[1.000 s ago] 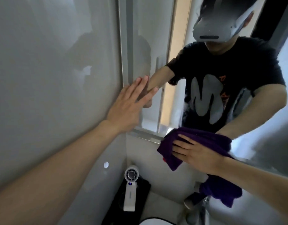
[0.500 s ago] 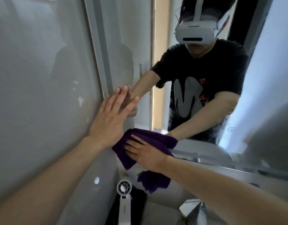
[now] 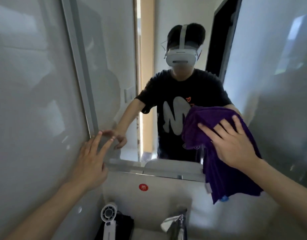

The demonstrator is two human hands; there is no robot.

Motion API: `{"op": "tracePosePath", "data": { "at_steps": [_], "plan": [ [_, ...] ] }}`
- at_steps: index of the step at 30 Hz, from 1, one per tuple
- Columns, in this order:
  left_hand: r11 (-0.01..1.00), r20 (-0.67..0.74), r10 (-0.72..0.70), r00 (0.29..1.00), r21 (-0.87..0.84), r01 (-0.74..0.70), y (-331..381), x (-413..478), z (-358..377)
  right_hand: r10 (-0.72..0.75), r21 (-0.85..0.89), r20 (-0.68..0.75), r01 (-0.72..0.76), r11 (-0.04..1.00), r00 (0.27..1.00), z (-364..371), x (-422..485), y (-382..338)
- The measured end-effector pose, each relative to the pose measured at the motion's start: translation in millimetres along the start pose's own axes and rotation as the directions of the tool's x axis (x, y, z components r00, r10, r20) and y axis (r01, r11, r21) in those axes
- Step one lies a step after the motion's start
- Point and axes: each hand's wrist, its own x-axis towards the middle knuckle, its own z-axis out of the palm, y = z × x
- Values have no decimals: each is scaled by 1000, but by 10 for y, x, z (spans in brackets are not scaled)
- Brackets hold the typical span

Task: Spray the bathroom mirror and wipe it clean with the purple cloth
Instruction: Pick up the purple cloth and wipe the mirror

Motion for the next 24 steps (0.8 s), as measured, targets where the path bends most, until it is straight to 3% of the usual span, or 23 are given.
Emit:
{"op": "tracePosePath", "data": {
  "at_steps": [3,6,9,12,14,16,18,21,24],
  "plan": [
    [989,17,-32,999,-145,35,391,-74,-208,164,111,-26,-160,981,986,-156,1,63],
    [922,92,-3,996,-386,39,795,-140,-464,277,403,-43,-237,884,960,-299,28,-102],
    [810,101,77,992,-587,-3,1117,-160,-789,470,776,-31,-276,568,882,-613,74,-299],
    [705,101,100,990,-709,1,1365,-131,-1120,581,948,214,-310,69,785,-1029,113,-473],
    [599,113,111,987,-800,24,1521,-111,-1313,538,901,417,-255,-351,733,-1260,91,-550],
    [462,159,111,981,-882,90,1637,-109,-1480,421,738,570,-215,-639,705,-1433,23,-597],
    [303,253,128,959,-931,205,1709,-143,-1589,327,606,633,-186,-773,702,-1567,-70,-641],
    [65,408,243,880,-912,405,1770,-299,-1649,223,451,679,-158,-878,699,-1670,-253,-730],
    [-20,434,426,794,-873,487,1867,-493,-1637,193,398,714,-163,-903,673,-1738,-456,-852]
  ]
}}
